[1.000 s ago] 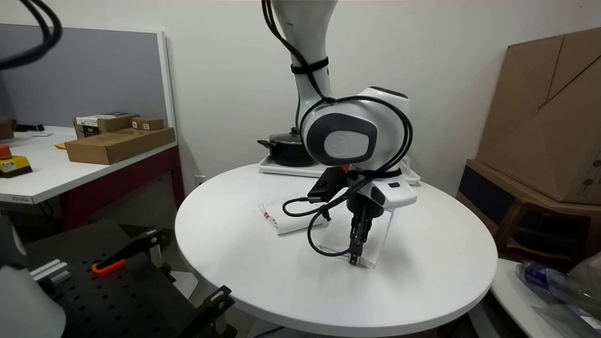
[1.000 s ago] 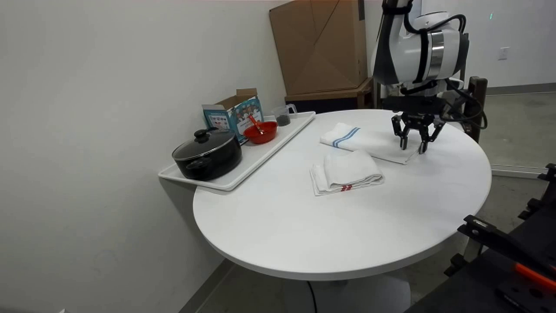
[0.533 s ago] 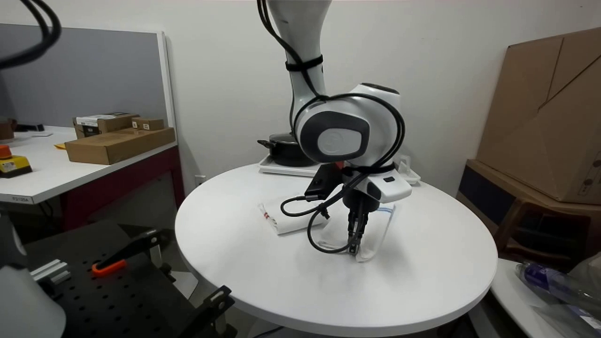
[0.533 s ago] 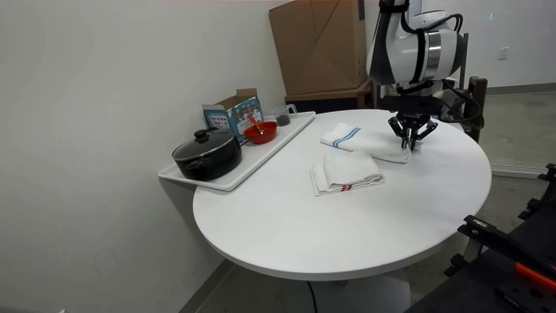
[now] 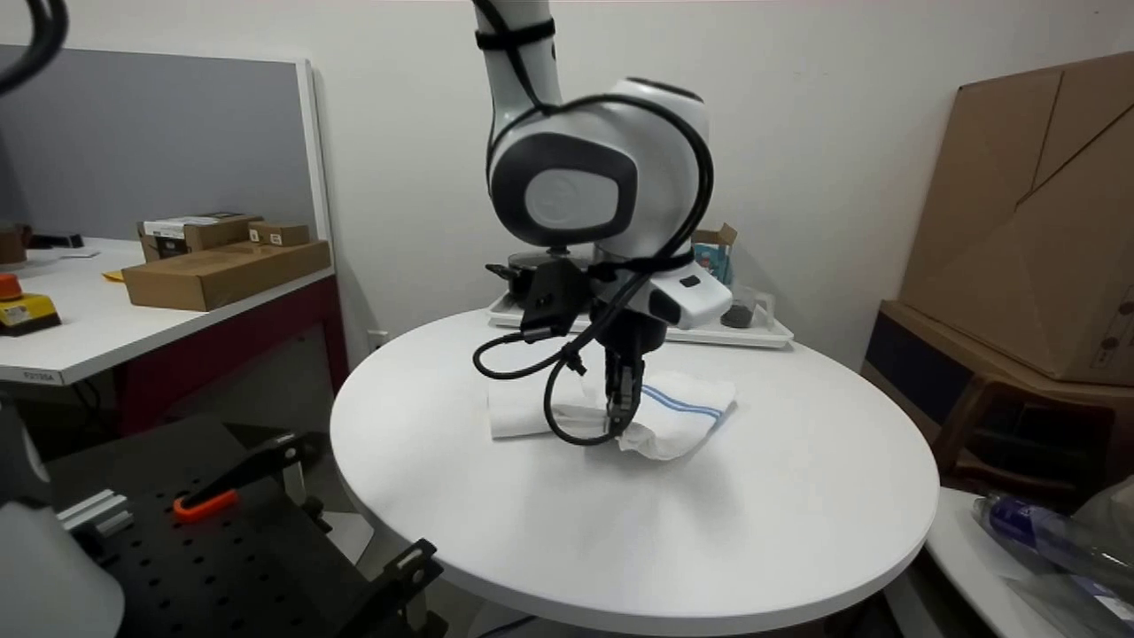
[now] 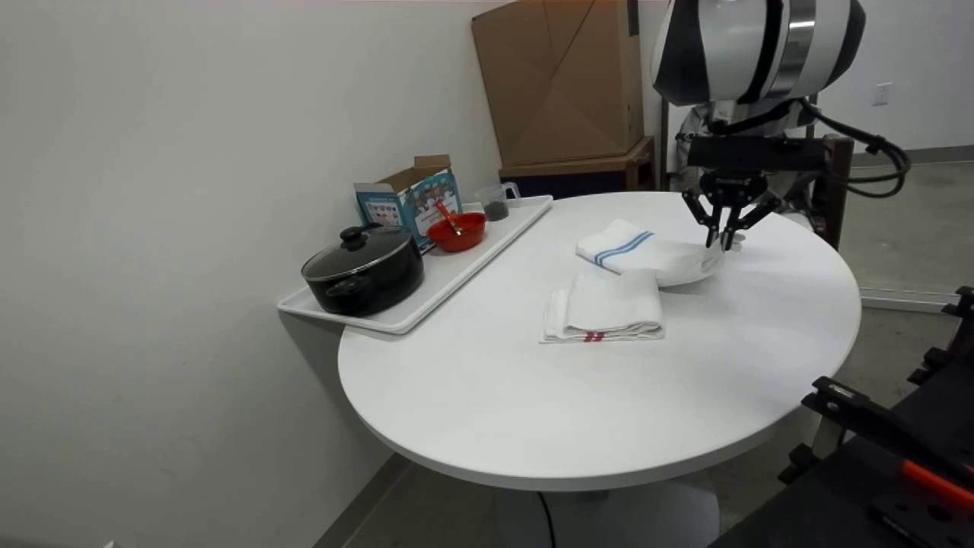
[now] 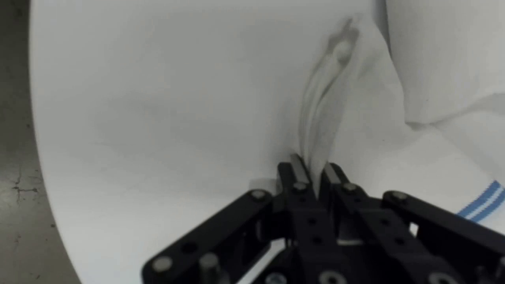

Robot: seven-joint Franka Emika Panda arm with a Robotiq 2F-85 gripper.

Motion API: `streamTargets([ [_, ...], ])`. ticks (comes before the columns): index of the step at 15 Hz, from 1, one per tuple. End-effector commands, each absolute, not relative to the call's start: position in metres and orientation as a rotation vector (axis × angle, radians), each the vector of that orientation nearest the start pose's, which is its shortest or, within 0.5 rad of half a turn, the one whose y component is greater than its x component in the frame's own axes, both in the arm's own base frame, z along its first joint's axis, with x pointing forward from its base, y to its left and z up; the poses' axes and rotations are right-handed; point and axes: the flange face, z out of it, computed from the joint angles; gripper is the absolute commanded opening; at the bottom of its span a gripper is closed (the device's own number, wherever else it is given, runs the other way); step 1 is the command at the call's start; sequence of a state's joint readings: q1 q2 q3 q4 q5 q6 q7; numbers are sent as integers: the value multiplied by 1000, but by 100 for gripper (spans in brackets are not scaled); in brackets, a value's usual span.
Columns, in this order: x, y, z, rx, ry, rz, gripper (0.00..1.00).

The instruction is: Fold the tea towel on the right

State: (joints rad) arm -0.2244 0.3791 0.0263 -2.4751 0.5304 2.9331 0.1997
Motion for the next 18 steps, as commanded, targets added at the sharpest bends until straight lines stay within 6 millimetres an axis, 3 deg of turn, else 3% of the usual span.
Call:
streamTargets([
  [1,409,-114,197,-2726,1167,-166,8],
  [4,385,-112,224,-2726,1077,-198,8],
  [7,377,-117,249,-2678,1046,-234,8],
  [13,402,-140,294,-2550,1126,-344,8],
  [18,427,-153,294,-2536,1171,-345,8],
])
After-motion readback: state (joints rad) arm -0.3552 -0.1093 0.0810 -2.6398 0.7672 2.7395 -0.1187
